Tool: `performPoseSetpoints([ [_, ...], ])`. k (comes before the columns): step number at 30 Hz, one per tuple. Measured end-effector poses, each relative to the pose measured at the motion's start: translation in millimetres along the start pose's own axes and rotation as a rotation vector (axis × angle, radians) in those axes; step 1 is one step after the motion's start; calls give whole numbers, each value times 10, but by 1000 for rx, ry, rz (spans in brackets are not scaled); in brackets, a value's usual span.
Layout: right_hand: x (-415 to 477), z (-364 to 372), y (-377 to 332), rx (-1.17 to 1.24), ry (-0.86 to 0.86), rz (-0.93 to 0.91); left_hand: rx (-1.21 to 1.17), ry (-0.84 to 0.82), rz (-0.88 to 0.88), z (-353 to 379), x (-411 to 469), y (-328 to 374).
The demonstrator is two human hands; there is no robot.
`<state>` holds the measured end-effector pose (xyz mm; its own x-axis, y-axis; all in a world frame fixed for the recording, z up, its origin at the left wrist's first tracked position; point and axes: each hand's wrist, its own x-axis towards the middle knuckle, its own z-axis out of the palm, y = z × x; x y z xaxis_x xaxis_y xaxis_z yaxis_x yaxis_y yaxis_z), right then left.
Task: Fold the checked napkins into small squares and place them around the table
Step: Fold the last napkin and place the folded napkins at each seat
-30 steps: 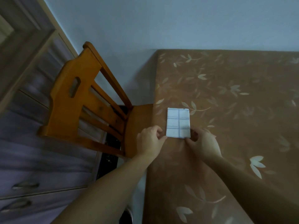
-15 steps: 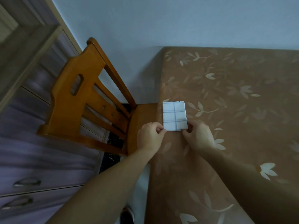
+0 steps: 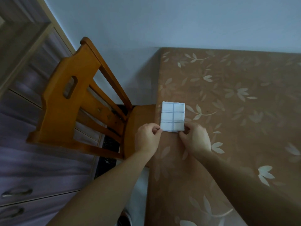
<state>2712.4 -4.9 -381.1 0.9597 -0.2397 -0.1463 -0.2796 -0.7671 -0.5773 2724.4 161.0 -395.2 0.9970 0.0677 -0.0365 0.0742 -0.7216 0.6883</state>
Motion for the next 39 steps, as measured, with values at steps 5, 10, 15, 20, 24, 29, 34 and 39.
performPoseSetpoints([
  [5,18,19,-30,23,-1,-2,-18,8,-36,5,-10,-19],
  [10,16,59,-45,43,1,5,-39,16,-39,-3,19,-70],
  [15,22,69,-52,35,-8,8,-50,25,-41,-18,3,-60],
  [20,14,67,-55,48,-8,9,-52,18,-57,-26,8,-64],
  [24,-19,31,-53,55,-10,17,-53,10,-43,-67,2,-50],
  [29,-160,-192,-7,54,18,46,-32,24,8,-276,-83,98],
  [34,-323,-500,-84,17,-45,27,7,-33,97,-650,-344,336],
  [39,-784,-889,-216,-95,-96,5,130,-190,119,-1040,-720,456],
])
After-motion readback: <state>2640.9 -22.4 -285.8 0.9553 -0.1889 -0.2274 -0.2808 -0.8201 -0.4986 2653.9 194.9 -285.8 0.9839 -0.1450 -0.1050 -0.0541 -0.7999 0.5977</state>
